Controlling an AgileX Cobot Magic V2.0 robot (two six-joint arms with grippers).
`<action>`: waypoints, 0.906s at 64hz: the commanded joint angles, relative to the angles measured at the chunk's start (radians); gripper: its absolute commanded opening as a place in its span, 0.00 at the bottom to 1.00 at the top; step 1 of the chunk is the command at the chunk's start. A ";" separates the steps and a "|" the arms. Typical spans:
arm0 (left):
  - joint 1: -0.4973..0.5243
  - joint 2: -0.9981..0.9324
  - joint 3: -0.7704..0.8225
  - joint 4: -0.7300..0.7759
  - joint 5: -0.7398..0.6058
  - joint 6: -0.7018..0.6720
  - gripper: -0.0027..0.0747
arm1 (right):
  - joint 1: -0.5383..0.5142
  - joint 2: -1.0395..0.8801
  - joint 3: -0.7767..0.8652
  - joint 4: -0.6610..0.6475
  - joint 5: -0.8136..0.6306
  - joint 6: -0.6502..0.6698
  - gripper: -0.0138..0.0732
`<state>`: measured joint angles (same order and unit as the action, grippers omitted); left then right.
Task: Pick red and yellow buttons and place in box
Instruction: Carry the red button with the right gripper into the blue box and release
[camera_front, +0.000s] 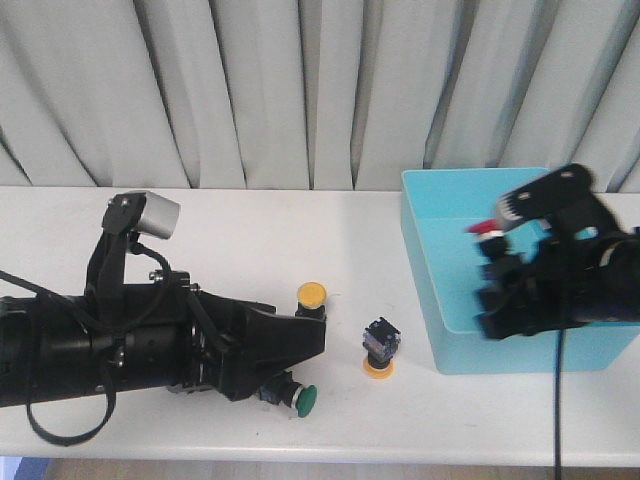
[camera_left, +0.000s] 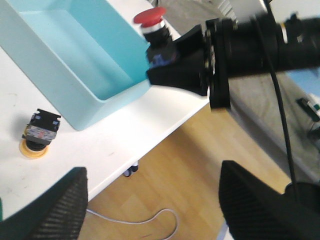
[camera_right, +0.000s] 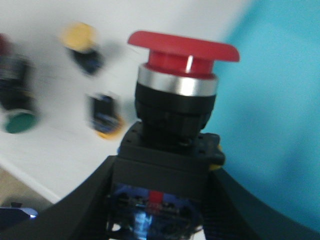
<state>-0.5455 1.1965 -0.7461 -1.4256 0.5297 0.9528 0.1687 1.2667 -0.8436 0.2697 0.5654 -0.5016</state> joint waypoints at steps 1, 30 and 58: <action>-0.003 -0.022 -0.026 0.026 -0.005 0.007 0.74 | -0.137 0.031 -0.070 -0.076 0.068 0.108 0.41; -0.003 -0.022 -0.026 0.140 -0.012 0.007 0.74 | -0.258 0.469 -0.421 -0.149 0.260 0.211 0.43; -0.003 -0.022 -0.026 0.140 -0.011 0.007 0.74 | -0.257 0.740 -0.606 -0.156 0.322 0.212 0.44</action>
<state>-0.5455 1.1965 -0.7461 -1.2495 0.5219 0.9559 -0.0848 2.0355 -1.4080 0.1161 0.8911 -0.2928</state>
